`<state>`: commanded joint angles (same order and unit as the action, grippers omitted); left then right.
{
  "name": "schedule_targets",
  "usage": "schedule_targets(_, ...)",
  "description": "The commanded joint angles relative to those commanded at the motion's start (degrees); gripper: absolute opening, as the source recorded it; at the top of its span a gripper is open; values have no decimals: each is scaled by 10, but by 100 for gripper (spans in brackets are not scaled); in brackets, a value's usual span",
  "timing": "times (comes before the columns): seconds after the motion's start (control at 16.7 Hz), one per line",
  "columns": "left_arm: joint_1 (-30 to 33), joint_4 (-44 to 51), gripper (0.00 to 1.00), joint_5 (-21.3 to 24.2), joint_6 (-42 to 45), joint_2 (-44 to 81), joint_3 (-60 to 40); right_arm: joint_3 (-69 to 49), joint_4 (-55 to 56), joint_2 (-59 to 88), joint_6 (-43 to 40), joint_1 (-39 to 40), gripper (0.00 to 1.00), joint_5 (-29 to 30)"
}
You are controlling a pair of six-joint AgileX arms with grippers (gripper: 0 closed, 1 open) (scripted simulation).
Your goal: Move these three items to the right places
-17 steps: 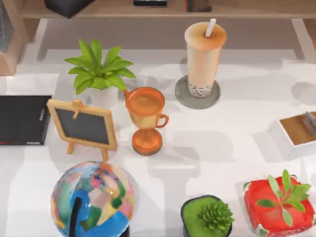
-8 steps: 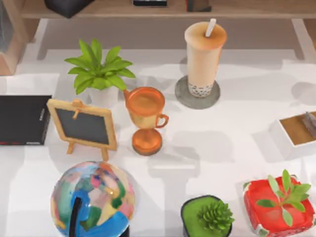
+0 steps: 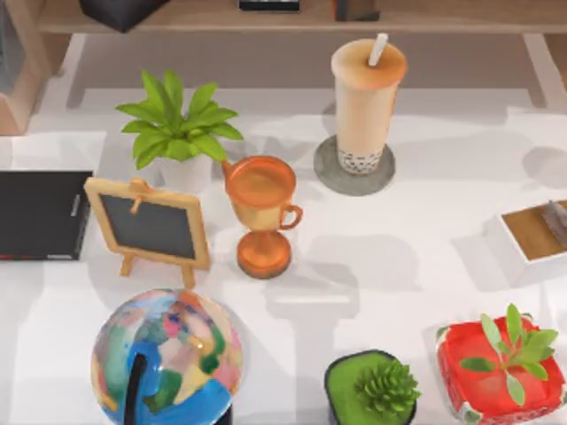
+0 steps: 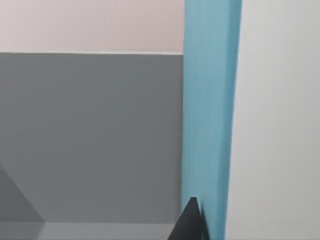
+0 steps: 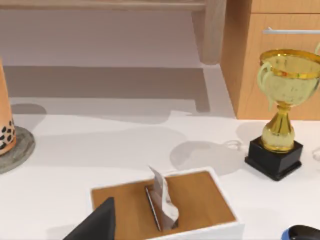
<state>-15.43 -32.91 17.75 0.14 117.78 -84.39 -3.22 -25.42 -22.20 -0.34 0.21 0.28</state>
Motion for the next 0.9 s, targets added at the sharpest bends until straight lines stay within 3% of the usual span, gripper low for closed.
schedule_targets(0.42,-2,1,0,0,2,-1,1,0,0,0,0,0,100,0)
schedule_targets(0.72,-67,11,0,10,58,-12,10,0,0,0,0,0,100,0)
schedule_targets(0.9,-74,14,0,11,62,-18,15,0,0,0,0,0,100,0)
